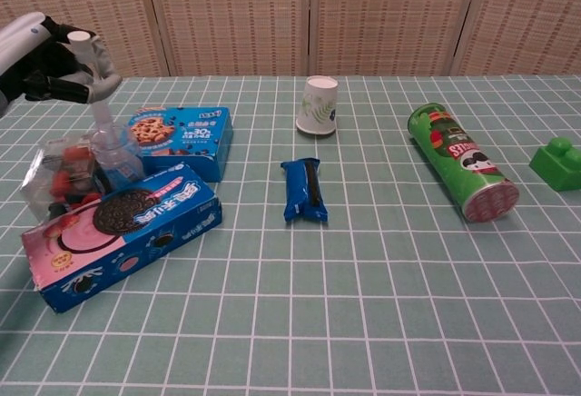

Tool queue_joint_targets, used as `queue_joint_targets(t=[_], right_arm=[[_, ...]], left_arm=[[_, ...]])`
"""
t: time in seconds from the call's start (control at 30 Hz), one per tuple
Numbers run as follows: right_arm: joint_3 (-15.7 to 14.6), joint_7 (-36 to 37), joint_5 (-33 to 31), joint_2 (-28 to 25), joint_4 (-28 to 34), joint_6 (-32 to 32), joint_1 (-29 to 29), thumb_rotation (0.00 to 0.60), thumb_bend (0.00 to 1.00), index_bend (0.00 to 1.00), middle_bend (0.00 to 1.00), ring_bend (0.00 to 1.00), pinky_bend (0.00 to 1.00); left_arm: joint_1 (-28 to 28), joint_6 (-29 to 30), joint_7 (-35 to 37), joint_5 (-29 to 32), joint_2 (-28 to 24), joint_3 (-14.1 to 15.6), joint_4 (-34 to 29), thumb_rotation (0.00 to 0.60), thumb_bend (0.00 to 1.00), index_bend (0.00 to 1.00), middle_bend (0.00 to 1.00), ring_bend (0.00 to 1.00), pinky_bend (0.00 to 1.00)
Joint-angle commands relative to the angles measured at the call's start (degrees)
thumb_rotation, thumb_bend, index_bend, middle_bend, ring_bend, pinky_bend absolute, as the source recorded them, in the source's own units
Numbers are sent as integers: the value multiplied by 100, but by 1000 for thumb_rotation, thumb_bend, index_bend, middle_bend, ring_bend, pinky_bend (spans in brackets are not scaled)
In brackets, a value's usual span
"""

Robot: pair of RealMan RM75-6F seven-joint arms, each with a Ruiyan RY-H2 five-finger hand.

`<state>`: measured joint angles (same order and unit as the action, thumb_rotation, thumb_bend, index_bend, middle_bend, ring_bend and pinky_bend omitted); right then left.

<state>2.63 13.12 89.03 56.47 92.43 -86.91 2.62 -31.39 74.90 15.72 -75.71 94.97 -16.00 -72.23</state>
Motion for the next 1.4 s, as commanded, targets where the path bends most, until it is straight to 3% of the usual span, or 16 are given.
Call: queue_joint_targets(t=[0.03,0.43,0.57,0.67,0.87,1.0,1.4], right_arm=[[3,11,-4,-4,-2,-6,-3,600,361,200,300,287,372],[0,50,19,-16,-7,-22,-6,600,361,200,301,287,372],[-2,68,22,-19,-12,-27,-9,600,362,200,301,287,372],[-2,77,21,-20,-13,-24,-7,600,362,200,301,288,372],[-5,63,23,-15,-12,-10,-1,600,361,200,301,287,372],[-8,40,24,-9,-9,6,8,600,361,200,301,287,372],[-14,-46,16,12,10,38,21,600,361,200,302,287,372]], left_arm=[[-22,27,30,-64,83,32,115,600,580,791,1000,1000,1000],[-28,-132,20,-58,176,112,294,600,580,764,1000,1000,1000],[-10,-180,-9,-13,162,111,292,600,575,712,1000,1000,1000],[5,-282,-77,65,89,111,204,600,499,624,1000,1000,1000],[56,-420,-273,195,-69,127,12,600,194,444,1000,1000,1000],[120,-437,-344,255,-172,135,-118,600,70,378,1000,1000,1000],[354,-396,-567,344,-676,172,-755,600,36,356,1000,1000,1000]])
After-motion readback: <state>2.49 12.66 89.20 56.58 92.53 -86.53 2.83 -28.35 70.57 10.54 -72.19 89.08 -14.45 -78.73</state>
